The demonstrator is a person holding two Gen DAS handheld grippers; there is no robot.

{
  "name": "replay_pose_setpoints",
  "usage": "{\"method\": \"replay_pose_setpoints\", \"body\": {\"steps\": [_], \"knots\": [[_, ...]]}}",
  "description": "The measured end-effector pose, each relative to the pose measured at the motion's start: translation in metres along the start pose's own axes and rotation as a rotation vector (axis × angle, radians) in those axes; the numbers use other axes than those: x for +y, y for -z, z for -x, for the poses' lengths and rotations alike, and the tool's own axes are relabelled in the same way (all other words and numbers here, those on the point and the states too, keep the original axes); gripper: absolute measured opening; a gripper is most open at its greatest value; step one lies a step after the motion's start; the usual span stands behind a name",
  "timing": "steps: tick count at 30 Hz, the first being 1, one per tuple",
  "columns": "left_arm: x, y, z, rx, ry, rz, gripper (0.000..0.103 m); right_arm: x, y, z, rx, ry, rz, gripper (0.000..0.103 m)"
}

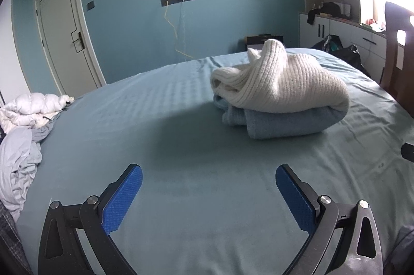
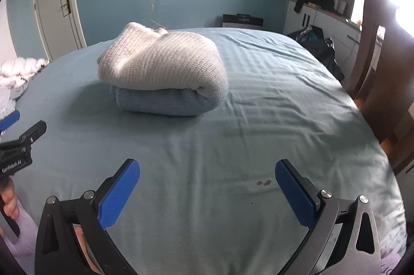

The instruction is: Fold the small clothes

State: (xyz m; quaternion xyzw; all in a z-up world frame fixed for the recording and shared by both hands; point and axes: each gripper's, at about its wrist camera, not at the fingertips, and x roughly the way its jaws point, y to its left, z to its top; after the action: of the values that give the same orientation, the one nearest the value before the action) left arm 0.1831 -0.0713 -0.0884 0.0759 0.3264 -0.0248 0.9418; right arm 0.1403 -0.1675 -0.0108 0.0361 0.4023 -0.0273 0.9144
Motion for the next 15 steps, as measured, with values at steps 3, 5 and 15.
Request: {"method": "replay_pose_setpoints", "body": {"steps": [3, 5, 15], "knots": [[-0.0004, -0.0001, 0.0023, -0.008, 0.001, 0.004, 0.103, -0.0032, 0.0003, -0.0016, 0.013, -0.014, -0.020, 0.102], [-0.0015, 0.0010, 0.0025, -0.005, -0.001, 0.003, 0.103, -0.0032, 0.0008, -0.0014, 0.009, -0.004, -0.022, 0.102], [-0.0039, 0.0009, 0.0013, 0.003, -0.008, -0.005, 0.103, -0.0008, 0.0020, 0.0002, -0.003, 0.009, -0.008, 0.102]]}}
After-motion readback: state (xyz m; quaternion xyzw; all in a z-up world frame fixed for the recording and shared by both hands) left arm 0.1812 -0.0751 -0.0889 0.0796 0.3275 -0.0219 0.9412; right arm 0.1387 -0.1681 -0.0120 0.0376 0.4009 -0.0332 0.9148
